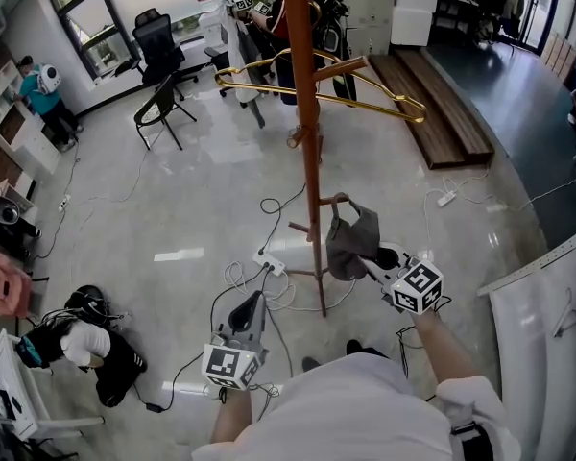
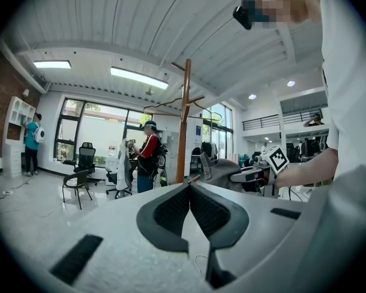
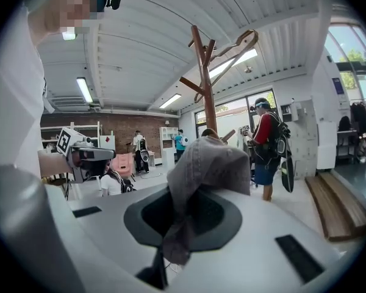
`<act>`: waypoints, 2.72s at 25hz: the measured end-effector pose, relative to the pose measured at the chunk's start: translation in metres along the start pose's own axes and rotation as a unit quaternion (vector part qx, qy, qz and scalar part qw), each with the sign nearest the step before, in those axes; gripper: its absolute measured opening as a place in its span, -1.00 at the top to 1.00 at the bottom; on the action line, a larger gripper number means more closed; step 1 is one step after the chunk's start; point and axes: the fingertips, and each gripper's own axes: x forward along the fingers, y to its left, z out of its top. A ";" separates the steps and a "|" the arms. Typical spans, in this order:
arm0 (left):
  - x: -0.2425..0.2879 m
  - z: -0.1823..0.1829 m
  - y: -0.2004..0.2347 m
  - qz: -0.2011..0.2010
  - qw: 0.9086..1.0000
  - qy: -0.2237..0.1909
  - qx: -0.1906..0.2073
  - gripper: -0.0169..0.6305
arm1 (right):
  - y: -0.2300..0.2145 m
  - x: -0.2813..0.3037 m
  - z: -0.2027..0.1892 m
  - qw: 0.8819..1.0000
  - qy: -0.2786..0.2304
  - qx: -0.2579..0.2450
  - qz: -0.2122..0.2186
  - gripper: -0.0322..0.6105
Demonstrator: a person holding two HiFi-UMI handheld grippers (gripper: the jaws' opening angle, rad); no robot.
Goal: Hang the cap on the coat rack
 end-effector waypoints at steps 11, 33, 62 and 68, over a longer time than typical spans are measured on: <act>0.002 -0.008 0.001 0.012 1.000 0.009 -0.003 0.91 | -0.031 0.006 -0.017 0.998 0.009 -0.042 0.051 0.77; 0.005 -0.014 0.010 0.056 0.998 0.021 -0.013 0.91 | -0.079 0.049 -0.071 0.994 0.071 -0.025 0.083 0.77; 0.007 -0.014 0.011 0.065 0.997 0.028 -0.015 0.91 | -0.101 0.110 -0.130 0.991 0.123 0.022 0.053 0.77; 0.000 -0.015 0.013 0.068 0.997 0.031 -0.017 0.91 | -0.105 0.114 -0.137 0.990 0.132 0.022 0.032 0.77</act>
